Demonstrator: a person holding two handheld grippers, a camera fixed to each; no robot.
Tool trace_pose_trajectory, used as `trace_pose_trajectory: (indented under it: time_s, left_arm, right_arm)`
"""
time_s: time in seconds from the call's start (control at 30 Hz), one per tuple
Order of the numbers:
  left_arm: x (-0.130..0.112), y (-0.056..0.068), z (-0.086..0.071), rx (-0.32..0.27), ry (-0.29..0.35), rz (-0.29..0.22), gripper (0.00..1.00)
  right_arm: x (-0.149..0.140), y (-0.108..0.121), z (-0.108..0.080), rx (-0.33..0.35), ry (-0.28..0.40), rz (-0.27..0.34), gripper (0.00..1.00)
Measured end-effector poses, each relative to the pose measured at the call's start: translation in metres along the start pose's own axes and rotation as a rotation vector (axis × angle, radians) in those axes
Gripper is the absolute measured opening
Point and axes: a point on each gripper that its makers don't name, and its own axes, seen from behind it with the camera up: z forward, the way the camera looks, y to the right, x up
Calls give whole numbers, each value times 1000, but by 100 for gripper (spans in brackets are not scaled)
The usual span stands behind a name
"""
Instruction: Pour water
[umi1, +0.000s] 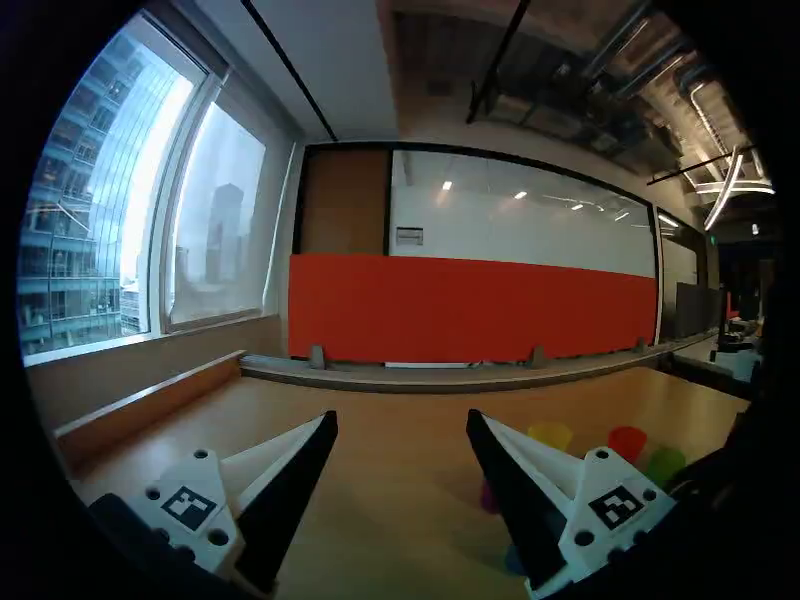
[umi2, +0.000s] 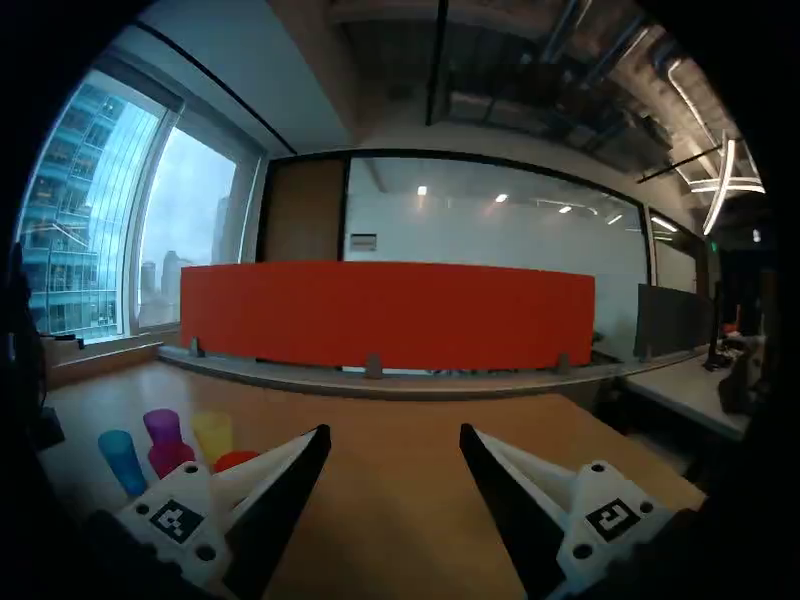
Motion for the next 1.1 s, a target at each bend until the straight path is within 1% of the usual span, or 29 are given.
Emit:
trace_pose_trajectory:
  time_s: [0.1,0.3,0.4,0.6,0.87,1.0,1.1]
  left_arm:
    - [12,2,4,-8,-1,7,96]
    - [44,11,9,-41,11,25,96]
    - [57,15,11,-56,11,26,96]
    - [79,17,14,-79,-11,20,96]
    - [116,21,18,-107,-3,40,96]
    - [123,22,19,-118,-18,45,96]
    - [121,26,21,-137,-39,38,96]
  right_arm:
    - [17,-2,1,9,-3,-4,100]
    - [49,-5,3,26,-4,-8,100]
    - [64,-6,4,34,-5,-5,100]
    - [85,-8,6,49,-10,13,100]
    - [106,-13,8,71,-18,36,100]
    - [114,-13,9,75,-16,29,100]
    - [117,-15,9,86,-13,25,100]
